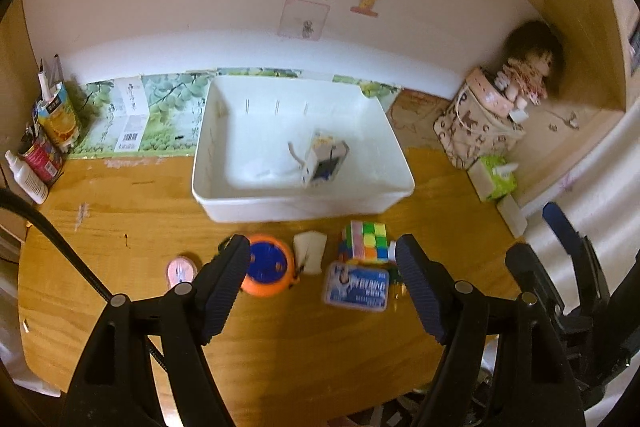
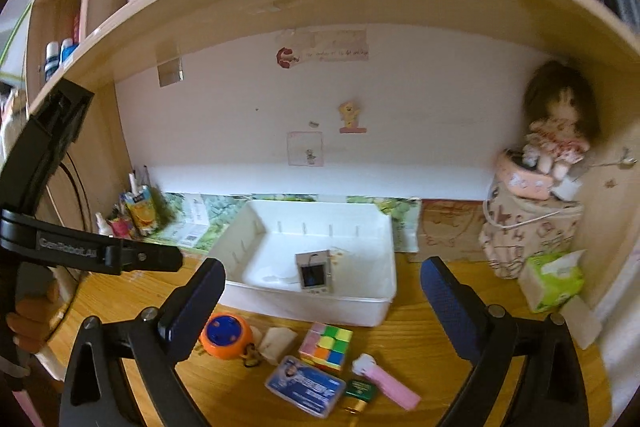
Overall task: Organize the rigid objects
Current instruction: 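Withdraw both grippers from the bin back over the table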
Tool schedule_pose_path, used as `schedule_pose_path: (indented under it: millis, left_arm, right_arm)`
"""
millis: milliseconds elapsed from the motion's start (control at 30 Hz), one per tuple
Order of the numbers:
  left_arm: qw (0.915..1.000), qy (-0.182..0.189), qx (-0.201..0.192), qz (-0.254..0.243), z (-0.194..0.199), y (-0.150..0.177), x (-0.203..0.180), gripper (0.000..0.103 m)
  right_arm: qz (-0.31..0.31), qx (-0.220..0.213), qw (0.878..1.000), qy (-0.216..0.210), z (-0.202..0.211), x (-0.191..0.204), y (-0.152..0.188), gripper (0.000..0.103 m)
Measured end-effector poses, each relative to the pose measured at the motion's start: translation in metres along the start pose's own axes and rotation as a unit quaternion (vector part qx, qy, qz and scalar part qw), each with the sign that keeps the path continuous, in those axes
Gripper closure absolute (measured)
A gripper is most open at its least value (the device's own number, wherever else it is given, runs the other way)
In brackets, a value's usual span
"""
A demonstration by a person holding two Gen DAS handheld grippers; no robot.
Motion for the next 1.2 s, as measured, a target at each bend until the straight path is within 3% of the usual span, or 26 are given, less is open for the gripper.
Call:
schedule_pose_path:
  millis: [200,567,800,1200]
  left_arm:
    - [0.9995,-0.018,0.021,-0.014,-0.006,0.024,-0.001,0.025]
    - [0.9975,-0.03,0.058,-0.026,-0.03,0.051,-0.001,0.025]
    - [0.9948,-0.03,0.09,-0.037,-0.054,0.063,-0.008,0.025]
    - [0.9838,-0.024,0.171,-0.048,-0.117,0.083,-0.021,0.019]
  right_arm:
    - [0.021,-0.014,1.0,0.018,0.013,0.002,0.02,0.004]
    - [0.015,0.009,0.999,0.033,0.016,-0.008,0.063,0.004]
    - [0.012,0.048,0.997,0.055,0.004,-0.024,0.092,0.004]
    - [-0.015,0.131,0.99,0.049,-0.032,-0.055,0.142,0.004]
Point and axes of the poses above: each gripper's, at about its wrist camera, not at the fingertips, and z roughly against the way its jaws point, x to its left, y to its underside, the point moved 10 cm from there along -z, roughly the way its jaws point, and after that the axes turned 9 degrees about x, right-handed, at the moved point
